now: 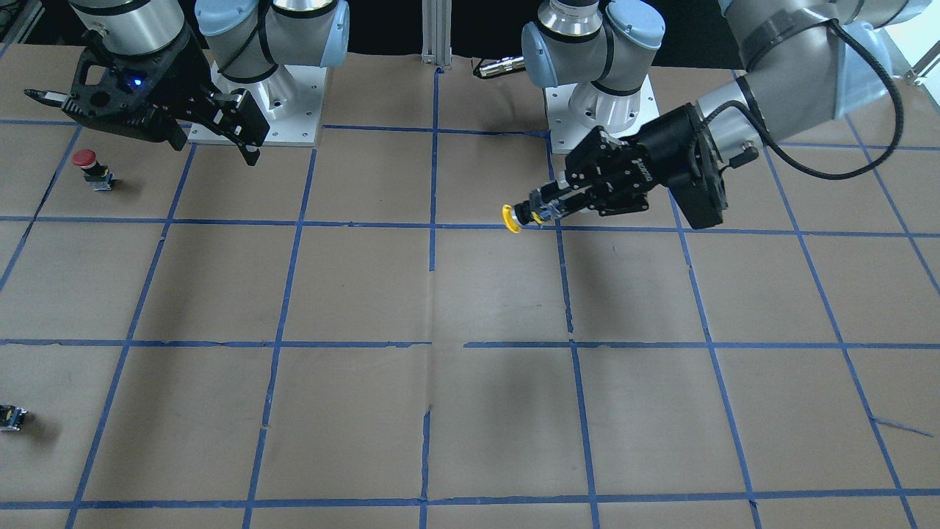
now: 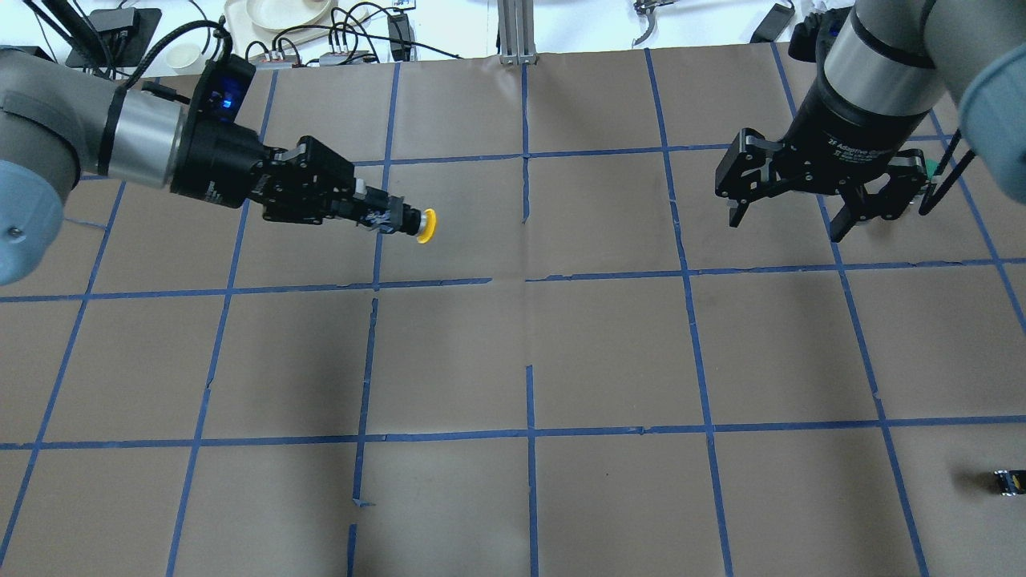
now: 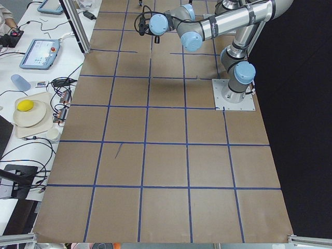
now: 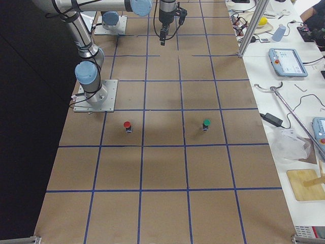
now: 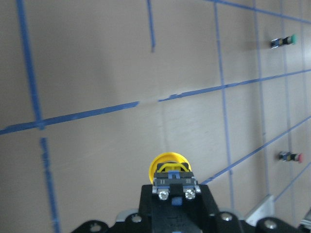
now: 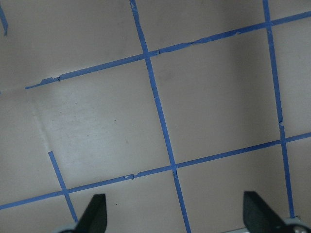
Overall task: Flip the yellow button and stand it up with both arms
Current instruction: 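Lift the yellow button with the left gripper toward the table center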
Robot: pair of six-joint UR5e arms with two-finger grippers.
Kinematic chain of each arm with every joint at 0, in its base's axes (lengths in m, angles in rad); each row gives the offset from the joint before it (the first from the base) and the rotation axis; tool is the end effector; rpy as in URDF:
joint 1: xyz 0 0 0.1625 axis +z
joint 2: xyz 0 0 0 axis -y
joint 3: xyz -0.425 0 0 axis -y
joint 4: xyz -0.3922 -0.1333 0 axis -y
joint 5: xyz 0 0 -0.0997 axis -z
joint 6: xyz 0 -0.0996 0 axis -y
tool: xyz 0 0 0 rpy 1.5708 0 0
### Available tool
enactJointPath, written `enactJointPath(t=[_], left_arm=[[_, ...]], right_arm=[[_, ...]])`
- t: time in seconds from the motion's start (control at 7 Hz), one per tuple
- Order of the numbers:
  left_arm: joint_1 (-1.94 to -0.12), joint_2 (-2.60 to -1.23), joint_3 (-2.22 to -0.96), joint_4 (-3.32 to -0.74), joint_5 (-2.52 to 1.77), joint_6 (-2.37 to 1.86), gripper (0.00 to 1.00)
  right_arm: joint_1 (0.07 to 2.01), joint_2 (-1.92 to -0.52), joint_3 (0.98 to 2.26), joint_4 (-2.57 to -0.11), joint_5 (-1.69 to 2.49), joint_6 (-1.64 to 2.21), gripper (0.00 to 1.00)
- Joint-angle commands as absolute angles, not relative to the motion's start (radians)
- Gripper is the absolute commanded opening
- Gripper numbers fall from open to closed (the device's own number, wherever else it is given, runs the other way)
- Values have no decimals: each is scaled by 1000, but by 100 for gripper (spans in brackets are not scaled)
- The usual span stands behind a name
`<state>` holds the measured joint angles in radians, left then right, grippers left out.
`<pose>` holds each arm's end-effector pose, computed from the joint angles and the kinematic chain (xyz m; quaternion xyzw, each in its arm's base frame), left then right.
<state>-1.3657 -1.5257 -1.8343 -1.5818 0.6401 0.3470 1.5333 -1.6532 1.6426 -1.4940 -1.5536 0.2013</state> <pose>-0.1176 -0.4813 0.4215 -0.0117 -0.8892 0.0231 0.4568 0.1180 -0.4548 0.4843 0.1193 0.9923 0.0337 0.0059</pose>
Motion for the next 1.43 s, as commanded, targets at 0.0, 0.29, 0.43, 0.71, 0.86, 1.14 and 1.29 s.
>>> enactJointPath(t=[0.0,0.29,0.43,0.71,0.86,1.14,1.29], left_arm=[[-1475,-1499,-1850,-1580,351,203,5],[-1511,-1468,-1896,-1578,121,184,3],[-1512,-1480,-1896,-1565,45,186,2],[-1516,-1506,-1897,-1537,20,186,2],[-1517,-1506,-1896,-1537,18,186,2],[-1517,-1508,-1896,-1536,0,187,2],[-1519,-1508,-1896,-1536,0,187,2]], right_arm=[[1465,-1596,1626,-1499,-1397,221,100],[1349,-1603,1621,-1471,-1133,303,100],[1344,-1606,1615,-1470,-1046,342,100],[1342,-1609,1598,-1460,-803,579,100],[1342,-1612,1598,-1459,-676,698,100],[1357,-1659,1621,-1454,-557,826,100],[1365,-1676,1650,-1454,-551,878,100]])
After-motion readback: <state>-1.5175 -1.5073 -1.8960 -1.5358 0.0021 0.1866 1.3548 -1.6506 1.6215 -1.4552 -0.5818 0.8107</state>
